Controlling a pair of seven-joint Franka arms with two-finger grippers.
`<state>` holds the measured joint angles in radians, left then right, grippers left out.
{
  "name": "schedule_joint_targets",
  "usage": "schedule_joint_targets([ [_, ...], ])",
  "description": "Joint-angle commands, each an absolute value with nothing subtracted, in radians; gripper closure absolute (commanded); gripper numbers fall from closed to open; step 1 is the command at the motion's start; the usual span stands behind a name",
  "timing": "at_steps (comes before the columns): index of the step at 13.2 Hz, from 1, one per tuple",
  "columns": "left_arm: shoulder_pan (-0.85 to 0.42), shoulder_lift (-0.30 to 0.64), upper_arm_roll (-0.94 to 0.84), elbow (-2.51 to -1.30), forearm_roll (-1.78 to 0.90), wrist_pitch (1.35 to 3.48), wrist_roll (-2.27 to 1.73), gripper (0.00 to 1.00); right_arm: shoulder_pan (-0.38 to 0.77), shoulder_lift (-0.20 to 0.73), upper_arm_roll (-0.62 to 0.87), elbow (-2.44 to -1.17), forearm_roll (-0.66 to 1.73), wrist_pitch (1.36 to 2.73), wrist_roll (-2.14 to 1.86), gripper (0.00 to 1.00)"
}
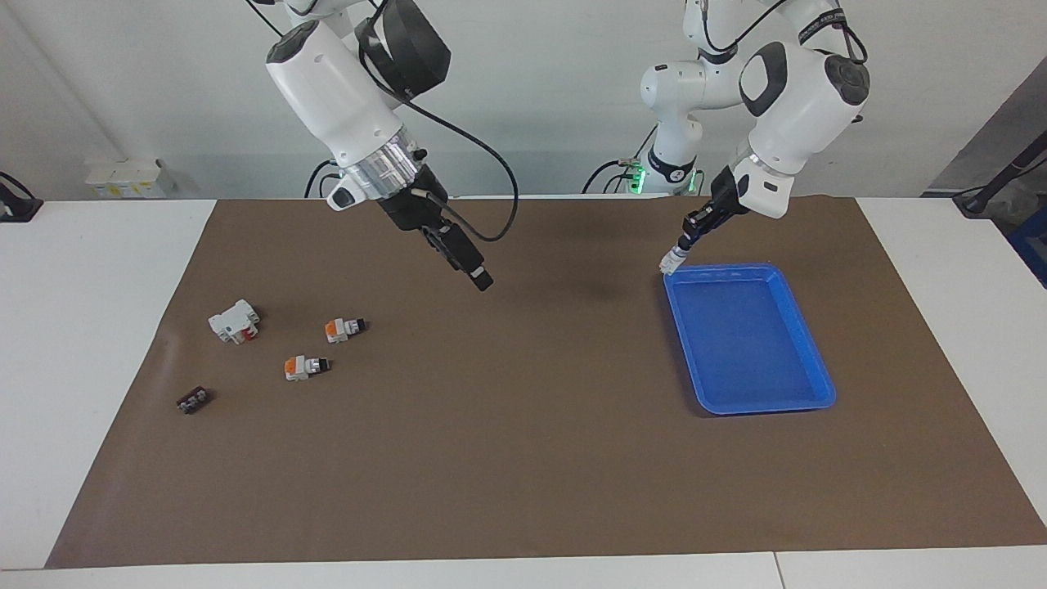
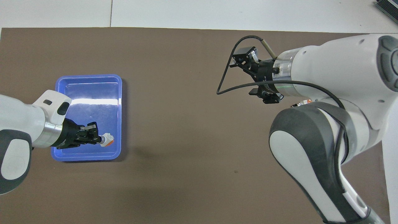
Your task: Turn and place switch with both arms
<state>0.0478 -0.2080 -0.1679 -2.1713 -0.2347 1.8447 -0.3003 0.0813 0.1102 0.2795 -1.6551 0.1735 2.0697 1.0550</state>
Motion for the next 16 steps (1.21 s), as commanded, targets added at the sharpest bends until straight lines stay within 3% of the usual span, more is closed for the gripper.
schedule_joint_targets([
  [1, 0.103, -0.212, -0.175, -2.204, -0.105, 1.792, -0.052, 1.00, 0.051, 0.063, 0.287, -1.684, 0.031, 1.965, 0.857, 0.00],
  [3, 0.133, -0.195, -0.175, -2.223, -0.097, 1.801, 0.033, 1.00, 0.019, 0.046, 0.272, -1.681, 0.005, 1.906, 0.667, 0.00],
  [7, 0.130, -0.092, -0.176, -2.232, -0.066, 1.977, 0.044, 1.00, 0.035, 0.006, 0.103, -1.663, -0.023, 1.777, 0.377, 0.00],
  [11, 0.115, -0.087, -0.179, -2.237, -0.066, 2.048, 0.150, 1.00, 0.031, -0.055, 0.011, -1.626, -0.008, 1.657, 0.229, 0.00],
  [12, 0.112, -0.084, -0.179, -2.229, -0.066, 2.065, 0.179, 0.61, 0.031, -0.078, -0.001, -1.625, -0.005, 1.631, 0.227, 0.00],
  [14, 0.095, -0.074, -0.179, -2.211, -0.066, 2.060, 0.187, 0.38, 0.025, -0.060, -0.008, -1.547, -0.005, 1.550, 0.226, 0.00],
  [15, 0.095, -0.069, -0.179, -2.185, -0.066, 2.063, 0.204, 0.22, 0.018, -0.036, -0.014, -1.502, -0.008, 1.505, 0.204, 0.00],
  [16, 0.094, -0.060, -0.179, -2.145, -0.066, 2.060, 0.207, 0.20, 0.020, -0.032, -0.029, -1.491, -0.003, 1.487, 0.183, 0.00],
])
